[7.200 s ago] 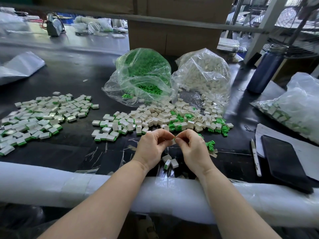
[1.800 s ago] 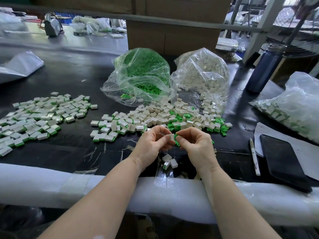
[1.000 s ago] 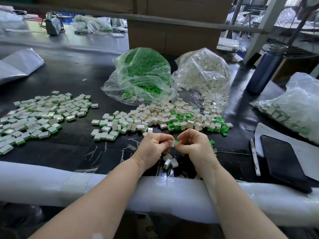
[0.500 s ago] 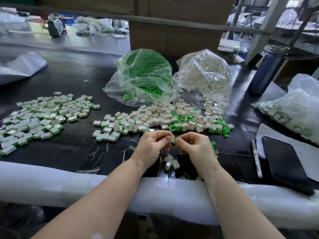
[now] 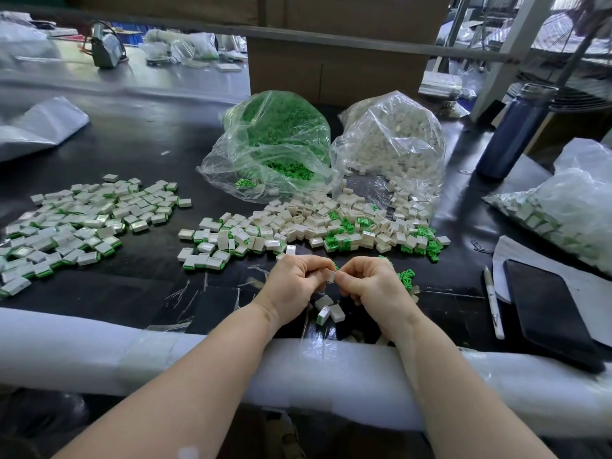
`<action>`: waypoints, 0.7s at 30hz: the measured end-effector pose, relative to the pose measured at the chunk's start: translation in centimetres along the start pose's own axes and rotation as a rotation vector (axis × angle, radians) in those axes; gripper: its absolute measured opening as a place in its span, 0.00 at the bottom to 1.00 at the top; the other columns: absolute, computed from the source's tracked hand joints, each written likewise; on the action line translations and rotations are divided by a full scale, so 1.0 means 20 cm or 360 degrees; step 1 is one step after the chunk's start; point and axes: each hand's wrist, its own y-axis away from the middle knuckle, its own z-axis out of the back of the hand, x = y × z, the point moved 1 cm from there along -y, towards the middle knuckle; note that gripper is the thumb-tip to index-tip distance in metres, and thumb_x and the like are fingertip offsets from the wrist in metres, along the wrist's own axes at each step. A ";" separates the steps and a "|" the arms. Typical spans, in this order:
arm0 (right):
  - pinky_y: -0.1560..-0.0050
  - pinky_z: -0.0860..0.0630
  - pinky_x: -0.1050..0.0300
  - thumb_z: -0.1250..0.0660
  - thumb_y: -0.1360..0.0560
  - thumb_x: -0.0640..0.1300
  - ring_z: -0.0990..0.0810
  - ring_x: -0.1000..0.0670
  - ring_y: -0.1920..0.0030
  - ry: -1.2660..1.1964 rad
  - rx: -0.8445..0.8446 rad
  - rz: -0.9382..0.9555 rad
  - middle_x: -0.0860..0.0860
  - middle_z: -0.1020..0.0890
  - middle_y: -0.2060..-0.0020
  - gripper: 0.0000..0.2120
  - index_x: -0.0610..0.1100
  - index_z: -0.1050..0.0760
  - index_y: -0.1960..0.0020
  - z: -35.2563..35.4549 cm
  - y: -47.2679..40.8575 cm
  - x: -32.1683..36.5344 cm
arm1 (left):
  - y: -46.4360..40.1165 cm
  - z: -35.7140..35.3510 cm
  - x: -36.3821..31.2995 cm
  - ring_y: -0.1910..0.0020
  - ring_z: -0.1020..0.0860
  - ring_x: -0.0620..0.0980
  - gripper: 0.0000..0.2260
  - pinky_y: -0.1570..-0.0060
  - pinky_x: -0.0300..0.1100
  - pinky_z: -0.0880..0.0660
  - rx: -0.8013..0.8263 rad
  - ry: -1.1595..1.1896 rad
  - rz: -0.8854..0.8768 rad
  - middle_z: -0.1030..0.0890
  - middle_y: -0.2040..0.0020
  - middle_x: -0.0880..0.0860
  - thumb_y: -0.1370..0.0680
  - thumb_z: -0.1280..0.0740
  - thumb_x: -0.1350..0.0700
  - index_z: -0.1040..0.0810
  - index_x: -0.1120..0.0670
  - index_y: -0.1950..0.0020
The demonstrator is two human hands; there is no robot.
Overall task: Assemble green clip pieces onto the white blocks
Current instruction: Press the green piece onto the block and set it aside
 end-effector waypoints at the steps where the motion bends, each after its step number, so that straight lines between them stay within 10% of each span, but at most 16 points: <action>1: 0.73 0.33 0.67 0.32 0.26 0.37 0.32 0.58 0.76 -0.0014 0.0004 0.0000 0.49 0.26 0.74 0.08 0.39 0.24 0.64 0.00 0.00 0.00 | 0.00 0.00 0.00 0.66 0.27 0.46 0.08 0.58 0.38 0.26 0.0002 0.0006 -0.0003 0.24 0.66 0.53 0.23 0.36 0.65 0.20 0.54 0.56; 10: 0.70 0.27 0.63 0.29 0.30 0.35 0.24 0.54 0.70 -0.0480 -0.0243 0.0030 0.49 0.21 0.71 0.04 0.40 0.23 0.59 0.01 -0.01 -0.02 | -0.01 -0.01 0.00 0.54 0.22 0.54 0.11 0.49 0.40 0.23 -0.0062 -0.0034 -0.0134 0.22 0.49 0.57 0.24 0.33 0.63 0.22 0.52 0.44; 21: 0.70 0.25 0.65 0.32 0.26 0.36 0.25 0.57 0.72 -0.0234 -0.0222 0.0116 0.47 0.20 0.71 0.07 0.41 0.21 0.62 0.00 0.00 -0.03 | -0.03 -0.01 0.05 0.62 0.22 0.43 0.04 0.53 0.37 0.23 -0.0072 -0.0043 -0.0046 0.19 0.61 0.49 0.24 0.33 0.62 0.20 0.53 0.54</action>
